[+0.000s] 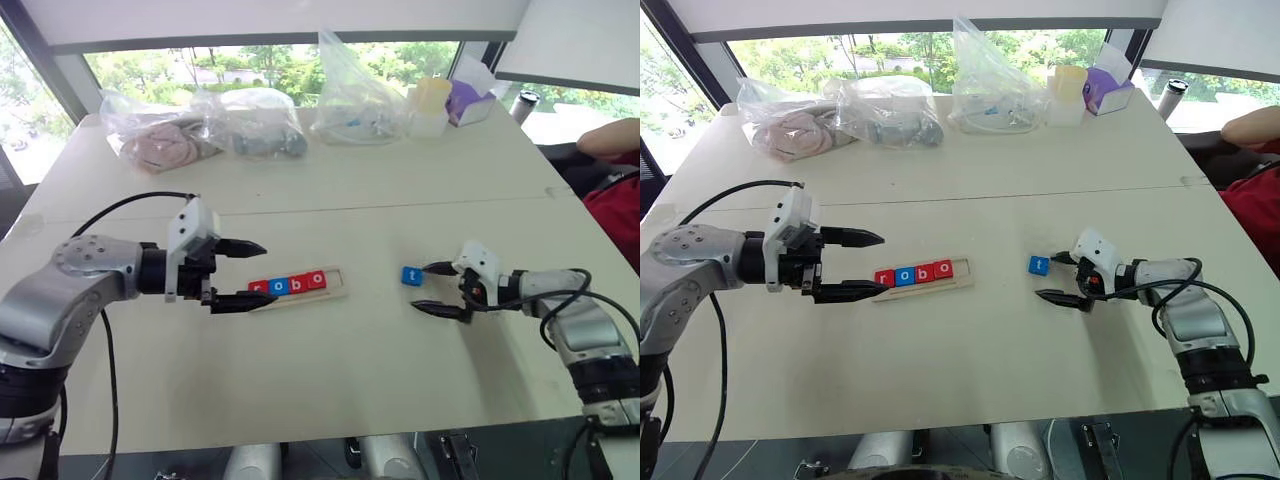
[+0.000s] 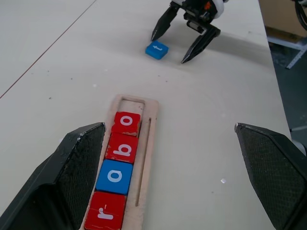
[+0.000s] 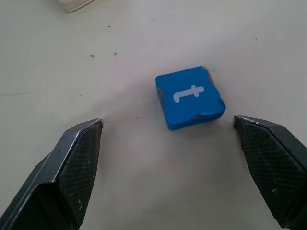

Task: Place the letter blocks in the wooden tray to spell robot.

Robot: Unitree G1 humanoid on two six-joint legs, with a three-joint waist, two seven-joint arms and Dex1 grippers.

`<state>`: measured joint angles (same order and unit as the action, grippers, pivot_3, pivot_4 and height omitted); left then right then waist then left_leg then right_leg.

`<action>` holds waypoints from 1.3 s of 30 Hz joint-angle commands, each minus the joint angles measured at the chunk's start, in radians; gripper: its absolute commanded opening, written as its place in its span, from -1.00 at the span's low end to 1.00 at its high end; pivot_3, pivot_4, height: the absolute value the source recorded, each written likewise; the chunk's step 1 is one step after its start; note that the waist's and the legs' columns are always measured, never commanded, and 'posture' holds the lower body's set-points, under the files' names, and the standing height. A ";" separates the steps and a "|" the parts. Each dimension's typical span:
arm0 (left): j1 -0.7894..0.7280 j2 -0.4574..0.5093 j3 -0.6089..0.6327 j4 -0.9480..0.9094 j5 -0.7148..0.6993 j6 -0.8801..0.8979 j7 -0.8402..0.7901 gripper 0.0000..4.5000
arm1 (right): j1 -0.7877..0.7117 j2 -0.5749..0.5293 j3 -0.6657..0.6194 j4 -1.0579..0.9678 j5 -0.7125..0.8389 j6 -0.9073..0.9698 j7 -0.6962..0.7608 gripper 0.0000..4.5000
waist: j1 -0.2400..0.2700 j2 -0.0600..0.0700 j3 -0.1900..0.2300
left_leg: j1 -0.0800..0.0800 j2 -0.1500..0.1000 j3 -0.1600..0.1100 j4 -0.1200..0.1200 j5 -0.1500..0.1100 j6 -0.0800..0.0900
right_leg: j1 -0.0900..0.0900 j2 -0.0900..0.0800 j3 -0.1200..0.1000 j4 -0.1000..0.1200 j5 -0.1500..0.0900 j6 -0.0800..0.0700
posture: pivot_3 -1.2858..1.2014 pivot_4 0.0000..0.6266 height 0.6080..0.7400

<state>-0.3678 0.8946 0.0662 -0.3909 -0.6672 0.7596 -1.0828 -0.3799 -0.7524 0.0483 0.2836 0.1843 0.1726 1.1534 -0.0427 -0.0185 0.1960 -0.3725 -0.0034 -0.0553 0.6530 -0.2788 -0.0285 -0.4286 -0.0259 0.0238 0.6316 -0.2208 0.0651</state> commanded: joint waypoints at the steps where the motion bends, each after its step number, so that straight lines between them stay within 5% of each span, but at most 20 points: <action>1: 0.003 0.014 0.018 -0.016 0.004 -0.010 0.008 1.00 | -0.048 0.015 0.007 0.092 -0.030 -0.088 -0.002 0.98 | 0.000 0.000 0.000 | 0.000 0.000 0.000 0.000 0.000 0.000 | 0.000 0.000 0.000 0.000 0.000 -0.001 | 0.03 -0.52 1.00; 4: 0.019 0.025 0.015 -0.025 0.012 -0.013 0.010 1.00 | -0.072 0.030 0.009 0.130 -0.024 -0.114 0.011 0.98 | -0.001 0.000 0.000 | 0.000 0.000 0.000 0.000 0.000 0.000 | 0.000 0.000 0.000 0.000 0.001 -0.001 | 0.03 -0.52 1.00; 6: 0.026 0.029 0.013 -0.026 0.019 -0.019 0.013 1.00 | -0.079 0.035 0.007 0.148 -0.019 -0.128 0.020 0.75 | -0.001 0.000 0.000 | 0.000 0.000 0.000 0.000 0.000 0.000 | 0.000 0.000 0.000 0.000 0.001 -0.001 | 0.03 -0.52 1.00; 12: 0.038 0.030 0.025 -0.021 0.021 -0.021 0.016 1.00 | -0.079 0.048 -0.003 0.143 0.007 -0.112 0.033 -0.50 | 0.001 0.000 0.000 | 0.000 0.000 0.000 0.000 0.000 0.000 | 0.000 0.000 0.000 0.000 0.001 -0.001 | 0.03 -0.52 1.00; 24: 0.150 0.103 0.005 0.035 0.139 -0.128 -0.024 1.00 | -0.246 0.152 0.187 -0.087 -0.056 0.049 0.069 -0.50 | -0.002 0.001 0.000 | 0.002 0.001 -0.002 -0.002 0.000 0.000 | -0.001 0.002 0.000 0.002 0.001 -0.002 | 0.03 -0.52 1.00; 39: 0.218 0.049 0.068 -0.109 0.092 -0.081 0.106 1.00 | -0.442 0.244 0.338 0.200 -0.204 -0.106 0.135 -0.50 | 0.024 0.001 0.000 | 0.000 0.000 -0.001 -0.001 0.000 0.000 | -0.001 -0.001 -0.001 0.001 0.002 -0.002 | 0.03 -0.52 1.00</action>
<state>-0.1495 0.9455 0.1001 -0.4738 -0.5603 0.6750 -0.9873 -0.8012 -0.5187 0.3915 0.4714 -0.0166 0.0839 1.2833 -0.0191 -0.0175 0.1962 -0.3724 -0.0029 -0.0566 0.6518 -0.2787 -0.0288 -0.4297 -0.0262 0.0225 0.6324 -0.2192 0.0631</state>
